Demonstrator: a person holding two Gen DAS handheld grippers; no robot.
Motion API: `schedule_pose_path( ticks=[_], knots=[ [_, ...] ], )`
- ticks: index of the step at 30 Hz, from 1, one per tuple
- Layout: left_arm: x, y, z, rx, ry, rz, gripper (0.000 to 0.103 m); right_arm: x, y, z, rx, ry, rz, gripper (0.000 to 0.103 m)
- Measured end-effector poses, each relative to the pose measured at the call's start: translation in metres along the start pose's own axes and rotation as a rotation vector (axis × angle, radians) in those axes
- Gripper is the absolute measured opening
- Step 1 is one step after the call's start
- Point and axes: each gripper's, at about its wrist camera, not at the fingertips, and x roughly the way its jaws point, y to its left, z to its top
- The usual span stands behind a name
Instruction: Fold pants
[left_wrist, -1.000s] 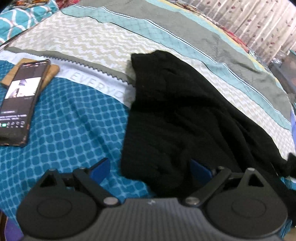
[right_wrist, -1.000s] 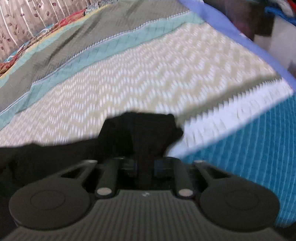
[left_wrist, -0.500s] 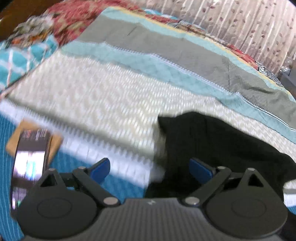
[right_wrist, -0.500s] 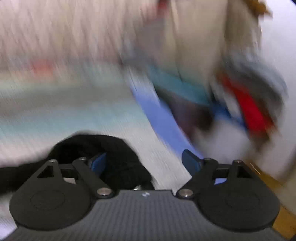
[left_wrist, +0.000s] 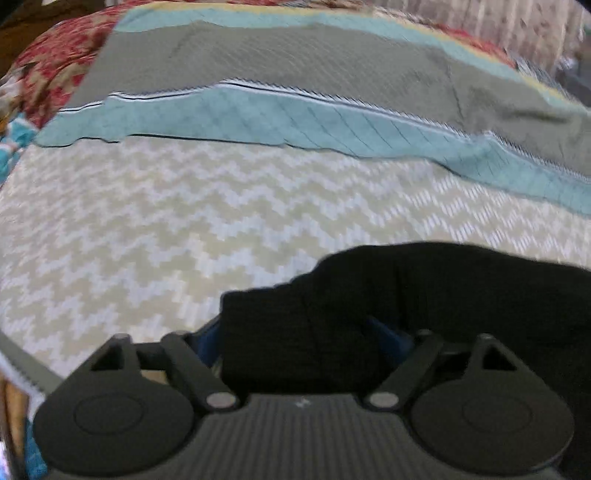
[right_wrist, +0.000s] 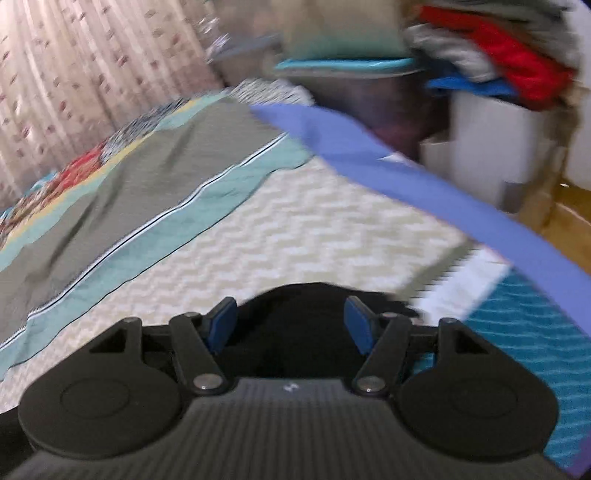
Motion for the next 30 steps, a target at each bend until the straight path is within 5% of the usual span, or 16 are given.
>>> schedule_pose_path(
  ticks=[6, 10, 11, 14, 16, 20, 26, 28, 30],
  knots=[
    [0.001, -0.011, -0.004, 0.038, -0.032, 0.013, 0.055, 0.061, 0.053, -0.001, -0.068, 0.097, 0.01, 0.065],
    [-0.002, -0.013, -0.007, 0.042, -0.043, 0.014, 0.05, 0.099, 0.059, 0.003, -0.04, 0.105, -0.21, 0.062],
    [-0.002, -0.012, -0.006, 0.039, -0.044, 0.011, 0.049, 0.106, 0.052, 0.003, 0.01, 0.124, -0.229, 0.057],
    [-0.004, -0.009, -0.005, 0.007, -0.052, -0.003, 0.045, 0.113, 0.049, 0.002, -0.01, 0.107, -0.272, 0.013],
    [-0.008, -0.005, -0.006, -0.025, -0.059, -0.015, 0.044, 0.11, 0.048, 0.006, -0.029, 0.101, -0.242, 0.008],
    [-0.029, 0.005, -0.009, -0.085, -0.087, -0.057, 0.043, 0.067, 0.032, 0.025, 0.092, -0.052, -0.059, 0.007],
    [-0.069, 0.02, -0.021, -0.101, -0.166, -0.095, 0.042, -0.052, -0.007, 0.022, 0.167, -0.382, 0.246, 0.002],
    [-0.067, 0.023, -0.025, -0.104, -0.144, -0.112, 0.042, -0.076, -0.039, 0.004, 0.183, -0.406, 0.2, 0.003],
    [-0.065, 0.021, -0.028, -0.086, -0.132, -0.098, 0.042, -0.074, -0.061, -0.009, 0.157, -0.306, 0.013, 0.007]
  ],
)
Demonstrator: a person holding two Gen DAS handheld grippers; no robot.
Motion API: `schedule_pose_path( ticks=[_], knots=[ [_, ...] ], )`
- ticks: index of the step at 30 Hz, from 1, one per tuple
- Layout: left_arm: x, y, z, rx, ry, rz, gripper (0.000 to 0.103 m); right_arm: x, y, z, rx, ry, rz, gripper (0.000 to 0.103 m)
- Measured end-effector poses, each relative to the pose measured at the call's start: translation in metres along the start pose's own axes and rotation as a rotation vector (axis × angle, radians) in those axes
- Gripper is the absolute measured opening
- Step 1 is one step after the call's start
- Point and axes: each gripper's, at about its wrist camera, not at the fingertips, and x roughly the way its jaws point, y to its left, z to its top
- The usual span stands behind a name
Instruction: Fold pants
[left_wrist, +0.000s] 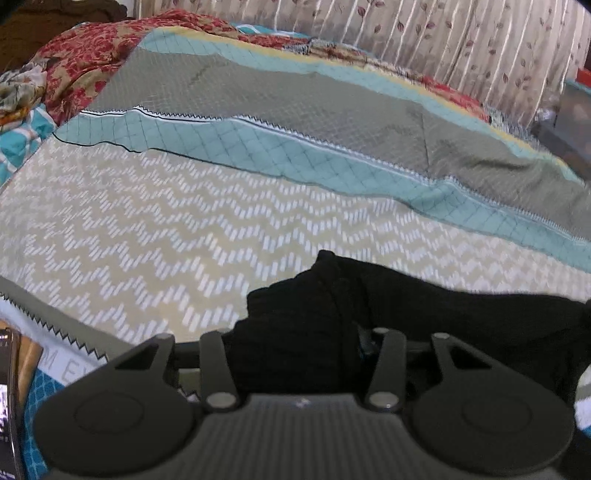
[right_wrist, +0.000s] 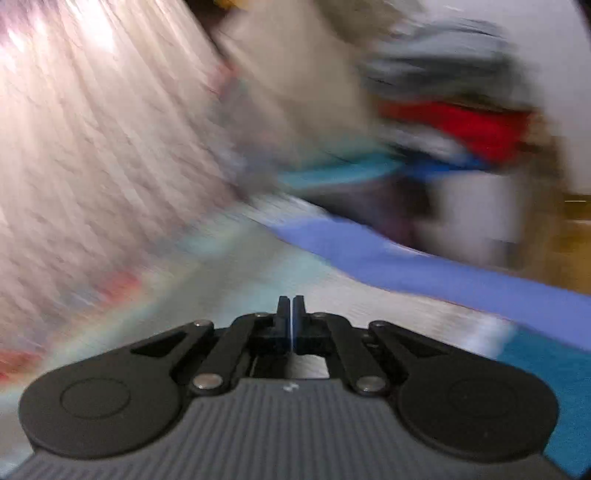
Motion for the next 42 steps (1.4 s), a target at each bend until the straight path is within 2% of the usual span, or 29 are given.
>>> schedule_pose_path(
  ticks=[2, 3, 5, 7, 9, 10, 13, 16, 17, 18, 19, 20, 22, 23, 25, 26, 27, 28, 29, 30, 32, 33, 35, 38, 40, 42],
  knots=[
    [0.001, -0.002, -0.002, 0.003, 0.001, 0.005, 0.042, 0.008, -0.016, -0.01, -0.053, 0.1, -0.147, 0.007],
    [0.0, -0.001, -0.002, -0.003, -0.001, 0.005, 0.042, 0.01, -0.019, -0.011, -0.053, 0.124, -0.156, 0.007],
    [0.0, -0.001, -0.002, -0.017, -0.005, 0.005, 0.043, 0.02, -0.008, -0.011, -0.06, 0.136, -0.12, 0.008],
    [0.003, 0.0, -0.001, -0.024, -0.002, 0.013, 0.043, 0.039, 0.02, -0.008, -0.101, 0.162, -0.081, 0.019],
    [0.008, -0.001, -0.002, -0.025, 0.012, 0.027, 0.043, 0.067, 0.042, -0.008, -0.129, 0.204, -0.028, 0.061],
    [0.012, -0.001, -0.003, -0.027, 0.023, 0.037, 0.043, 0.086, 0.055, -0.01, -0.139, 0.221, -0.018, 0.064],
    [0.019, -0.003, -0.006, -0.034, 0.035, 0.058, 0.043, 0.134, 0.089, -0.024, -0.178, 0.239, -0.048, 0.064],
    [0.028, -0.007, -0.01, -0.033, 0.036, 0.079, 0.043, 0.174, 0.108, -0.042, -0.249, 0.295, -0.096, 0.063],
    [0.031, -0.007, -0.011, -0.035, 0.038, 0.082, 0.043, 0.187, 0.115, -0.048, -0.288, 0.319, -0.113, 0.059],
    [0.034, -0.008, -0.011, -0.036, 0.039, 0.085, 0.043, 0.198, 0.12, -0.054, -0.332, 0.347, -0.129, 0.041],
    [0.036, -0.008, -0.011, -0.036, 0.037, 0.088, 0.043, 0.2, 0.123, -0.057, -0.369, 0.355, -0.15, 0.035],
    [0.037, -0.008, -0.011, -0.038, 0.032, 0.089, 0.043, 0.199, 0.124, -0.058, -0.39, 0.338, -0.161, 0.015],
    [0.039, -0.008, -0.011, -0.04, 0.028, 0.088, 0.042, 0.185, 0.119, -0.044, -0.34, 0.267, -0.129, 0.013],
    [0.04, -0.007, -0.011, -0.042, 0.027, 0.086, 0.042, 0.174, 0.111, -0.033, -0.286, 0.201, -0.121, 0.013],
    [0.042, -0.007, -0.011, -0.043, 0.028, 0.07, 0.043, 0.151, 0.083, -0.014, -0.173, 0.092, -0.113, 0.013],
    [0.043, -0.008, -0.011, -0.043, 0.031, 0.05, 0.044, 0.148, 0.067, -0.01, -0.142, 0.087, -0.161, 0.013],
    [0.043, -0.011, -0.011, -0.038, 0.031, 0.038, 0.044, 0.149, 0.049, -0.009, -0.12, 0.121, -0.231, 0.016],
    [0.042, -0.015, -0.012, -0.022, 0.026, 0.05, 0.044, 0.153, 0.033, -0.01, -0.099, 0.176, -0.314, 0.022],
    [0.042, -0.018, -0.013, -0.004, 0.022, 0.06, 0.044, 0.156, 0.013, -0.012, -0.046, 0.255, -0.394, 0.045],
    [0.041, -0.019, -0.014, 0.004, 0.019, 0.064, 0.044, 0.153, -0.004, -0.013, 0.029, 0.286, -0.419, 0.055],
    [0.04, -0.018, -0.013, -0.002, 0.022, 0.057, 0.044, 0.132, -0.025, -0.01, 0.17, 0.233, -0.386, 0.058],
    [0.04, -0.016, -0.013, -0.01, 0.025, 0.049, 0.044, 0.126, -0.026, -0.008, 0.18, 0.23, -0.412, 0.058],
    [0.039, -0.012, -0.011, -0.024, 0.03, 0.036, 0.044, 0.117, -0.02, -0.003, 0.136, 0.204, -0.457, 0.058],
    [0.037, -0.01, -0.011, -0.021, 0.03, 0.027, 0.044, 0.105, -0.007, 0.005, 0.102, 0.14, -0.441, 0.058],
    [0.037, -0.011, -0.011, -0.011, 0.027, 0.026, 0.044, 0.098, 0.008, 0.009, 0.076, 0.106, -0.4, 0.058],
    [0.038, -0.011, -0.011, -0.008, 0.025, 0.027, 0.045, 0.099, 0.031, 0.009, 0.016, 0.121, -0.304, 0.058]
  ],
)
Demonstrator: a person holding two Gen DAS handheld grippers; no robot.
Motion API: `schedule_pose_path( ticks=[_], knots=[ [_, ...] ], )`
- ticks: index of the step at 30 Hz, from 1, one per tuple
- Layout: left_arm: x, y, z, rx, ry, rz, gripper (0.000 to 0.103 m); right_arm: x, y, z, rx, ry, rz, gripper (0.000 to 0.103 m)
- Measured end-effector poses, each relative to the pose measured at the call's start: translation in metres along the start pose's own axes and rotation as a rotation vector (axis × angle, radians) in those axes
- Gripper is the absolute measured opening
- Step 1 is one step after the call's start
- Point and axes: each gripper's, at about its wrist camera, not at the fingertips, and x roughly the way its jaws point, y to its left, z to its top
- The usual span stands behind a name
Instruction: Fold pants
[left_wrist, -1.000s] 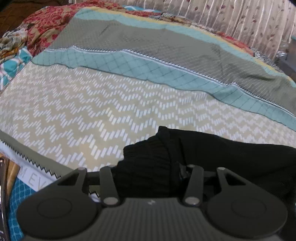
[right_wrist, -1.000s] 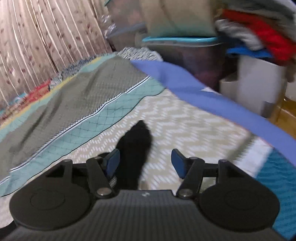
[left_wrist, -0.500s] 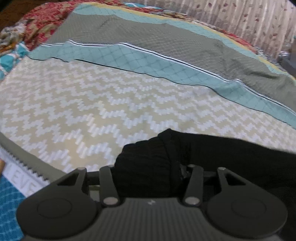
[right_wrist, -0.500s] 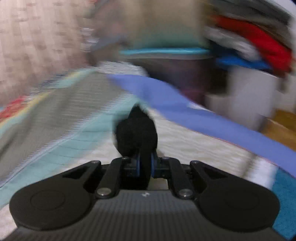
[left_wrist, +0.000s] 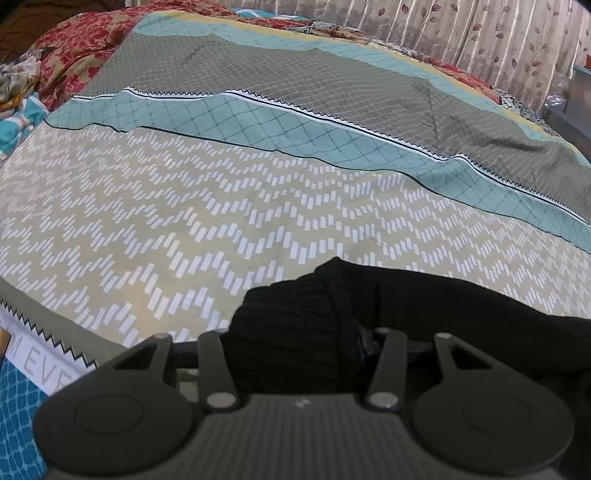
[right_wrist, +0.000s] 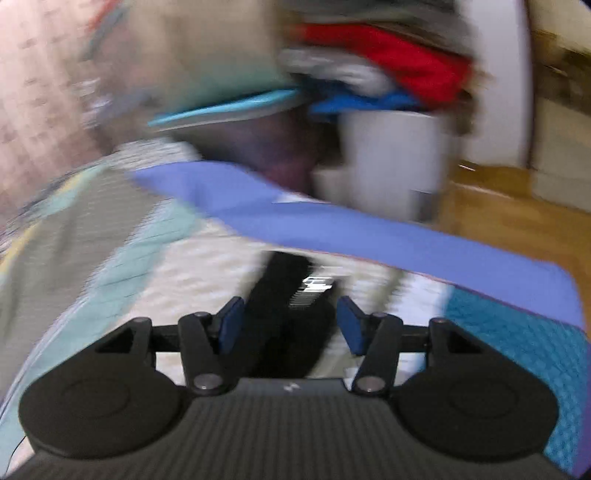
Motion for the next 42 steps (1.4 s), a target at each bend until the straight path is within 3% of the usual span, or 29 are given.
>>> schedule_pose_path(
  ticks=[3, 5, 7, 9, 14, 16, 18, 21, 22, 24, 25, 28, 29, 32, 34, 35, 37, 42],
  knots=[
    [0.001, 0.0, 0.0, -0.005, -0.004, 0.002, 0.044, 0.001, 0.038, -0.005, -0.139, 0.08, 0.151, 0.058],
    [-0.001, -0.001, 0.002, -0.004, -0.012, 0.005, 0.044, 0.008, 0.058, -0.013, -0.204, 0.132, 0.192, 0.058],
    [-0.005, -0.003, 0.004, 0.006, -0.027, 0.009, 0.043, 0.022, 0.076, -0.024, -0.249, 0.179, 0.186, 0.059],
    [-0.009, -0.005, 0.005, 0.018, -0.045, 0.012, 0.043, 0.035, 0.087, -0.037, -0.289, 0.214, 0.117, 0.06],
    [-0.016, -0.007, 0.01, 0.038, -0.07, 0.018, 0.042, 0.015, 0.083, -0.059, -0.305, 0.139, 0.153, 0.06],
    [-0.017, -0.007, 0.013, 0.027, -0.081, 0.013, 0.042, 0.002, 0.073, -0.061, -0.257, 0.119, 0.158, 0.06],
    [-0.019, -0.005, 0.015, 0.011, -0.093, 0.011, 0.041, -0.006, 0.06, -0.061, -0.173, 0.128, 0.179, 0.06],
    [-0.02, -0.002, 0.019, -0.019, -0.119, 0.019, 0.04, 0.006, 0.049, -0.06, -0.099, 0.171, 0.143, 0.058],
    [-0.021, -0.002, 0.021, -0.024, -0.124, 0.022, 0.04, 0.014, 0.046, -0.059, -0.075, 0.197, 0.128, 0.053],
    [-0.021, -0.003, 0.024, -0.024, -0.134, 0.024, 0.039, 0.041, 0.043, -0.059, -0.056, 0.303, 0.147, 0.013],
    [-0.023, -0.003, 0.026, -0.021, -0.144, 0.029, 0.039, 0.051, 0.043, -0.059, -0.029, 0.335, 0.16, 0.011],
    [-0.023, 0.0, 0.037, -0.04, -0.165, 0.039, 0.039, 0.051, 0.066, -0.045, -0.014, 0.281, 0.223, 0.009],
    [-0.02, 0.002, 0.041, -0.058, -0.16, 0.038, 0.04, 0.047, 0.078, -0.038, -0.017, 0.236, 0.273, 0.009],
    [0.002, 0.007, 0.052, -0.092, -0.081, 0.074, 0.056, 0.043, 0.104, -0.023, 0.019, 0.148, 0.396, 0.014],
    [0.01, 0.011, 0.052, -0.118, -0.043, 0.113, 0.06, 0.054, 0.124, -0.023, -0.003, 0.182, 0.367, 0.04],
    [0.01, 0.014, 0.051, -0.127, -0.039, 0.112, 0.06, 0.06, 0.132, -0.025, -0.014, 0.221, 0.35, 0.058],
    [0.003, 0.019, 0.046, -0.134, -0.053, 0.117, 0.068, 0.058, 0.139, -0.031, -0.03, 0.213, 0.337, 0.058],
    [-0.023, 0.03, 0.027, -0.12, -0.067, 0.144, 0.069, 0.045, 0.113, -0.044, -0.064, 0.198, 0.36, 0.057]
  ],
)
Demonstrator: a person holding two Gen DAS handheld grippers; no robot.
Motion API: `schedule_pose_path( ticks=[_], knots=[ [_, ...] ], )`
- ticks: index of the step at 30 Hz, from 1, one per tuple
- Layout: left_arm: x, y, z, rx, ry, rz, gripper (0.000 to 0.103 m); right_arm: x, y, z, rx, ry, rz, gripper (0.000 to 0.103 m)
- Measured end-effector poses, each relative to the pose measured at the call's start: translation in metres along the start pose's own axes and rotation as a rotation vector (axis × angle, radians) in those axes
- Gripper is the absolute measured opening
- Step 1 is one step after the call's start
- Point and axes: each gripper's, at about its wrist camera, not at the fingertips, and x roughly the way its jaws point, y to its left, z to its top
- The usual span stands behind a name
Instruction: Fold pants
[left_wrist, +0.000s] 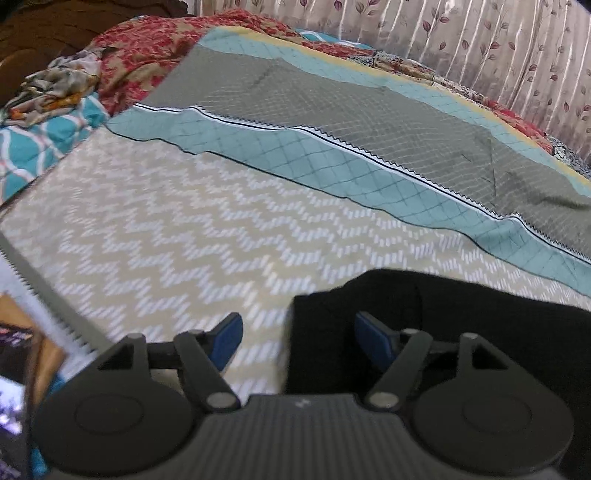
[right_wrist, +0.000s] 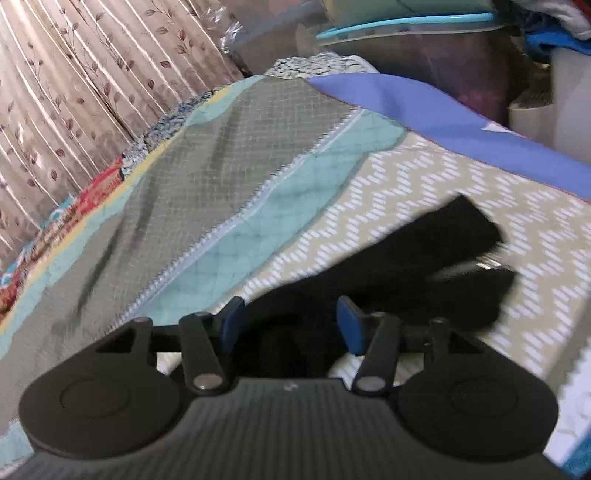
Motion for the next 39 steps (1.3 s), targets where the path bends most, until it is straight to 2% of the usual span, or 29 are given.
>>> schedule_pose_path(
  ticks=[2, 4, 6, 9, 12, 16, 19, 22, 26, 27, 29, 31, 33, 36, 39],
  knots=[
    [-0.018, 0.008, -0.009, 0.023, -0.01, 0.001, 0.071, -0.019, -0.023, -0.002, 0.035, 0.01, 0.002, 0.058],
    [-0.034, 0.017, -0.018, 0.047, -0.012, -0.005, 0.077, -0.04, -0.047, -0.008, 0.092, 0.028, 0.019, 0.058],
    [-0.049, 0.026, -0.03, 0.061, 0.009, -0.023, 0.078, -0.068, -0.066, -0.015, 0.11, 0.033, 0.043, 0.058],
    [-0.068, 0.039, -0.05, 0.056, 0.069, -0.071, 0.082, -0.109, -0.087, -0.029, 0.098, 0.032, 0.081, 0.059],
    [-0.081, 0.051, -0.068, 0.007, 0.136, -0.125, 0.085, -0.148, -0.101, -0.05, 0.072, 0.029, 0.141, 0.059],
    [-0.094, 0.065, -0.093, -0.059, 0.22, -0.189, 0.089, -0.188, -0.111, -0.078, -0.045, 0.032, 0.188, 0.058],
    [-0.1, 0.069, -0.106, -0.097, 0.266, -0.236, 0.089, -0.214, -0.125, -0.096, -0.078, 0.026, 0.17, 0.058],
    [-0.099, 0.069, -0.118, -0.147, 0.315, -0.29, 0.089, -0.237, -0.149, -0.109, -0.066, -0.021, 0.098, 0.058],
    [-0.098, 0.059, -0.125, -0.158, 0.333, -0.301, 0.087, -0.262, -0.191, -0.119, 0.05, -0.067, 0.016, 0.059],
    [-0.098, 0.055, -0.126, -0.153, 0.331, -0.295, 0.083, -0.267, -0.202, -0.121, 0.073, -0.079, 0.003, 0.059],
    [-0.098, 0.049, -0.126, -0.148, 0.333, -0.29, 0.068, -0.275, -0.216, -0.129, 0.124, -0.081, -0.007, 0.059],
    [-0.096, 0.042, -0.127, -0.141, 0.349, -0.288, 0.032, -0.279, -0.23, -0.137, 0.161, -0.074, 0.002, 0.059],
    [-0.093, 0.036, -0.128, -0.137, 0.37, -0.295, 0.013, -0.285, -0.237, -0.147, 0.184, -0.101, 0.046, 0.06],
    [-0.098, 0.027, -0.127, -0.121, 0.356, -0.267, 0.011, -0.294, -0.246, -0.153, 0.181, -0.151, 0.142, 0.063],
    [-0.105, 0.024, -0.123, -0.113, 0.331, -0.252, 0.011, -0.293, -0.262, -0.151, 0.235, -0.14, 0.259, 0.063]
  ],
)
